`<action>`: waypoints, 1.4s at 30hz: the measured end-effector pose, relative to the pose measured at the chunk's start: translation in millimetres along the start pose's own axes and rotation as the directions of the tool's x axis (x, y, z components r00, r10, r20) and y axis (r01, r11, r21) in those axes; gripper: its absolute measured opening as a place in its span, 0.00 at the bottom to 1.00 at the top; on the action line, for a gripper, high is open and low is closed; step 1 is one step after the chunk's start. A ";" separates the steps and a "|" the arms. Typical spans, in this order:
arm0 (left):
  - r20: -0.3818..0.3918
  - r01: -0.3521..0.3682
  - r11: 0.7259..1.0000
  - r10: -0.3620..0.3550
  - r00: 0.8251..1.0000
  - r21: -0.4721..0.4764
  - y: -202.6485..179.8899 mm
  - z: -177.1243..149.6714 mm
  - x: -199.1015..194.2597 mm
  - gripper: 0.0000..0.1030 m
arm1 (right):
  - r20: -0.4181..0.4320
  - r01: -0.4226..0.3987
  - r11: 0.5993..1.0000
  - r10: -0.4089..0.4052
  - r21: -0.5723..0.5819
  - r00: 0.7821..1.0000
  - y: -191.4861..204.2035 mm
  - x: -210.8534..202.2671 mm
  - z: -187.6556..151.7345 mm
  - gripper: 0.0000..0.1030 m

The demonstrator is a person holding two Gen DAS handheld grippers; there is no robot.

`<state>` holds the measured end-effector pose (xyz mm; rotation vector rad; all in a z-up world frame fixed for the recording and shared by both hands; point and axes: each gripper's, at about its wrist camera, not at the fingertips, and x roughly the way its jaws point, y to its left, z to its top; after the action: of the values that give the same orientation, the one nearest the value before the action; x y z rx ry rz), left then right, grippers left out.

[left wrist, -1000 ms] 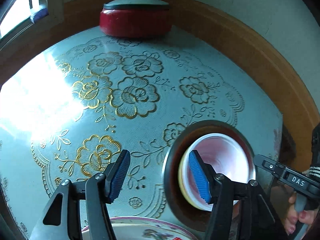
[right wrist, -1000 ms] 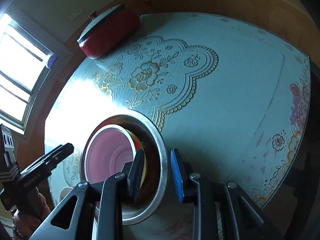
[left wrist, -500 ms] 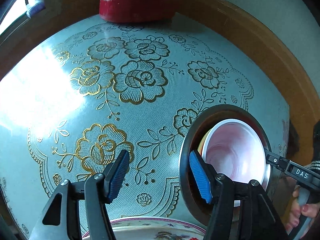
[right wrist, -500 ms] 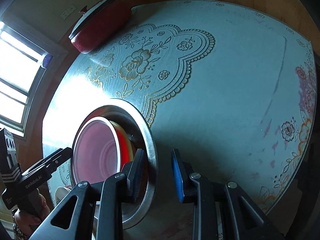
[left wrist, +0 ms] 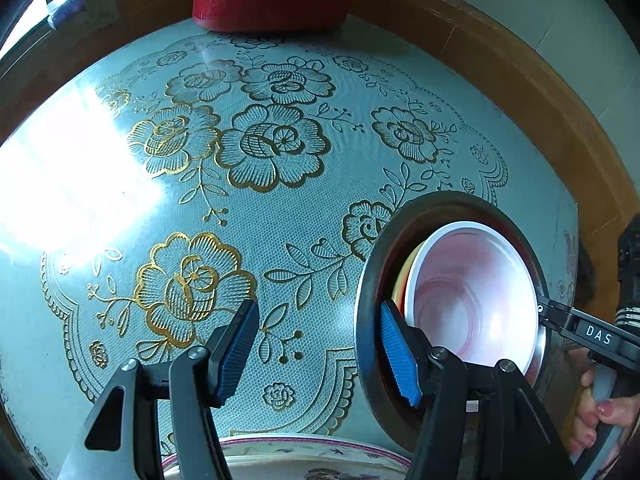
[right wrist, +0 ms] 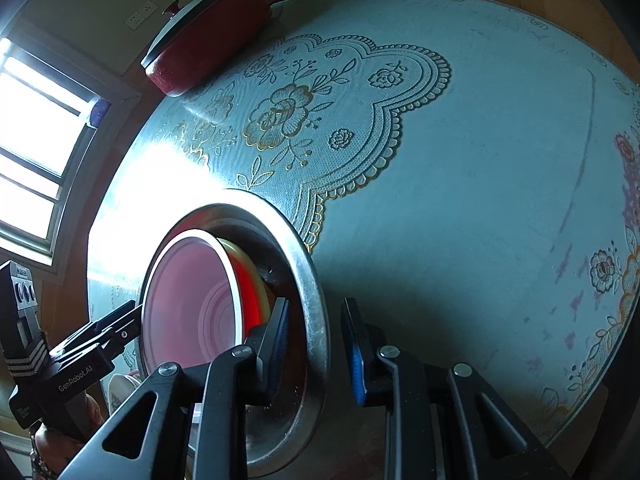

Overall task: Organize plates and bowls
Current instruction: 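Grasp the steel bowl rim with the left tool while the right tool holds it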

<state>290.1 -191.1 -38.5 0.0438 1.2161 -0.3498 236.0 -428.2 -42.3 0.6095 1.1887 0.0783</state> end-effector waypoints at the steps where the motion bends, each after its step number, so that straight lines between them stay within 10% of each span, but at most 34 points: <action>1: 0.001 0.002 1.000 -0.002 1.000 -0.002 0.6 0.4 0.5 0.59 | 0.000 0.002 1.000 -0.002 0.001 1.000 -0.4 1.2 1.1 0.24; 23: 0.014 0.087 0.995 -0.088 0.996 0.047 -7.0 2.8 0.1 0.17 | 0.003 -0.030 0.999 0.030 0.013 1.000 -9.0 5.4 0.7 0.23; 30: -0.015 0.120 0.992 -0.120 0.993 0.045 -2.4 3.5 3.6 0.19 | 0.003 -0.040 0.999 0.040 0.000 0.999 -9.3 5.0 -1.3 0.20; 37: -0.065 0.113 0.994 -0.113 0.992 0.007 8.4 10.6 12.3 0.45 | 0.002 -0.028 0.999 0.028 -0.027 1.000 -5.1 5.8 0.5 0.19; 42: -0.045 0.151 0.989 -0.150 0.988 0.007 11.6 8.3 13.4 0.39 | 0.006 -0.050 0.999 0.050 -0.019 0.999 -8.0 5.9 0.2 0.16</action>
<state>305.0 -185.2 -49.8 -0.0320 1.2654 -0.4891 236.5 -432.7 -51.1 0.6224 1.1657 0.1295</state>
